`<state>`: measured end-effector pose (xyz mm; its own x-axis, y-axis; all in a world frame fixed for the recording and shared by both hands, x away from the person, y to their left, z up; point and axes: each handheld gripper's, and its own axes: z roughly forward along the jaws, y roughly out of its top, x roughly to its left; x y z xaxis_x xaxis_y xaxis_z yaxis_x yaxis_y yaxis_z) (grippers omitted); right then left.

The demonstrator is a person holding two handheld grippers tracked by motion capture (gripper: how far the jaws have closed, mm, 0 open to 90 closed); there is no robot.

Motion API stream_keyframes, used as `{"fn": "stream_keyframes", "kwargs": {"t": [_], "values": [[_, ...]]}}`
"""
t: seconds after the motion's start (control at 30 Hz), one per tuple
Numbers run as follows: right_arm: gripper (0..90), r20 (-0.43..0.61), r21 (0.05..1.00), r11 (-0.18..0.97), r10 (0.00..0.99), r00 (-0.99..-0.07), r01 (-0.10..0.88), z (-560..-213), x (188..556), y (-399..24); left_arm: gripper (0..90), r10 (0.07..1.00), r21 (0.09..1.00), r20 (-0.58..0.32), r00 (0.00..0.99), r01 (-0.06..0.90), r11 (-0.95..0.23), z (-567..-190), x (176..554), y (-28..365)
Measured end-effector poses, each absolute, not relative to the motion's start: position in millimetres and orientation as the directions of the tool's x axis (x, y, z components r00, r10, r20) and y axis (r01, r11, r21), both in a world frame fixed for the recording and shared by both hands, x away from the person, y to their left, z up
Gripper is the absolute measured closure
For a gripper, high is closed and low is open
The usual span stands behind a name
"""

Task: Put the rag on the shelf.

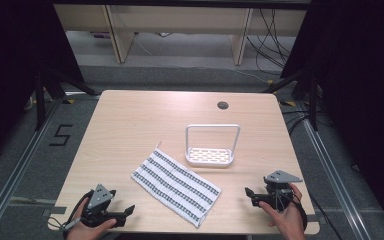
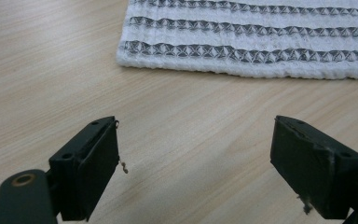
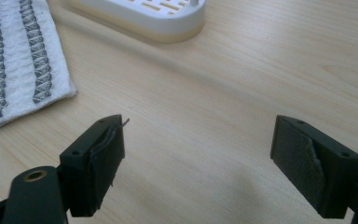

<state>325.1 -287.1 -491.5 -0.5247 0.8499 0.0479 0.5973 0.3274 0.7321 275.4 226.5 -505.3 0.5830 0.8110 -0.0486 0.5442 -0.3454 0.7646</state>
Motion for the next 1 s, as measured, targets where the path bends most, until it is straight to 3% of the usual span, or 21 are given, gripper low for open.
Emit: {"fn": "stream_keyframes", "kwargs": {"t": [0.5,0.7,1.0], "values": [[21.4,0.068,0.739,0.285,0.870,-0.489,0.610,-489.4,322.3,-284.1,15.0,0.801,0.775,-0.036,0.597,0.523,-0.355,-502.1,274.0,219.8],[23.9,0.061,0.754,0.300,0.855,-0.516,0.585,-487.7,323.1,-284.1,15.8,0.785,0.799,-0.070,0.615,0.506,-0.326,-499.7,269.5,208.3],[28.5,0.077,0.764,0.304,0.833,-0.548,0.569,-485.4,320.5,-272.7,18.3,0.725,0.789,-0.071,0.685,0.483,-0.379,-496.6,261.6,186.5]]}}
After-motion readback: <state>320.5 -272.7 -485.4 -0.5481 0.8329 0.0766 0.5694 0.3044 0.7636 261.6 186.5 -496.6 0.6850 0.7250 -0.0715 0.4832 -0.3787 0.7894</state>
